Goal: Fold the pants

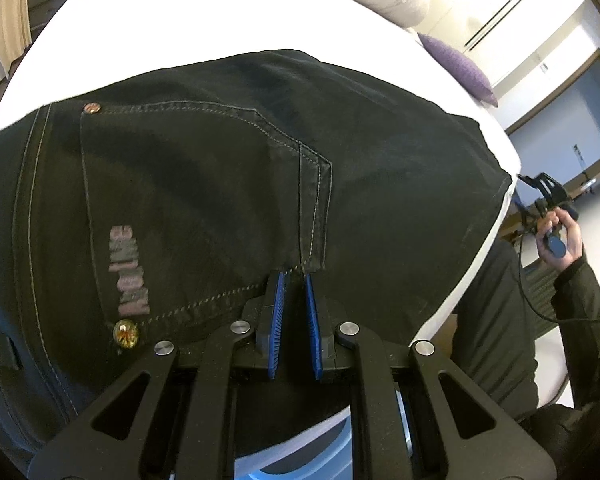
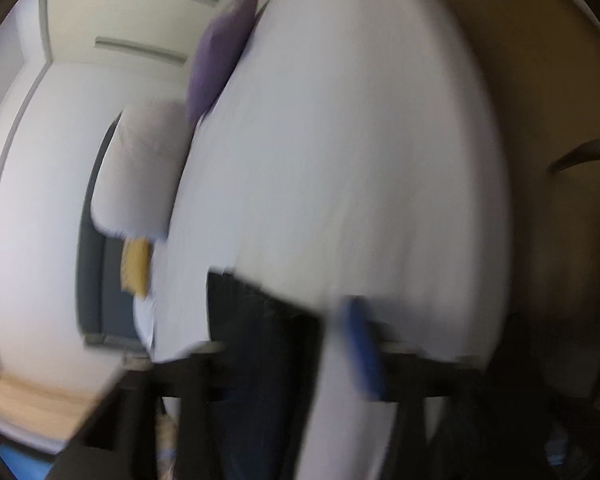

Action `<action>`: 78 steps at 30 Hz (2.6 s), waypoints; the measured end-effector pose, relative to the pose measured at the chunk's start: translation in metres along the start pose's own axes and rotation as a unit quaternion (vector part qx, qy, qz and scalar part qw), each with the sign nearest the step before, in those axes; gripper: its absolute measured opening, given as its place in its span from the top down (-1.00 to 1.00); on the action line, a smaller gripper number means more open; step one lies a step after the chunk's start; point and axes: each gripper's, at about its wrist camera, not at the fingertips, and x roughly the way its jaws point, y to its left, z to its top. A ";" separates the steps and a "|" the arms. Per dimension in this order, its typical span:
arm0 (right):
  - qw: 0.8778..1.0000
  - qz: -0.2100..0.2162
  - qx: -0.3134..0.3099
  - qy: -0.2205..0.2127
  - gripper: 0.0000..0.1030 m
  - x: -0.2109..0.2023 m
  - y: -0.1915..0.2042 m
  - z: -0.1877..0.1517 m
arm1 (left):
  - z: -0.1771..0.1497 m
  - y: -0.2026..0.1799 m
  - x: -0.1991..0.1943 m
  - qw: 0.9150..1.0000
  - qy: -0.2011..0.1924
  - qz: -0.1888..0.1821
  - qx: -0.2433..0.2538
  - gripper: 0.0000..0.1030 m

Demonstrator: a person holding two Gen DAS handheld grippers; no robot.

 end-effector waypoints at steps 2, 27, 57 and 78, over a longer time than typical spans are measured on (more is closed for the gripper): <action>0.999 0.030 -0.028 0.025 -0.18 -0.013 0.010 -0.008 | -0.003 0.001 -0.001 1.000 -0.003 -0.002 -0.002 0.78; 0.893 0.083 -0.105 0.429 0.00 0.053 0.057 -0.293 | -0.010 0.007 -0.007 1.000 -0.014 -0.008 -0.004 0.78; 0.877 0.082 -0.109 0.460 0.50 0.058 0.053 -0.318 | -0.015 0.007 -0.015 1.000 -0.002 0.000 -0.001 0.78; 0.931 0.109 -0.015 0.348 0.96 0.052 0.018 -0.244 | -0.009 0.005 -0.009 1.000 0.011 0.003 0.010 0.78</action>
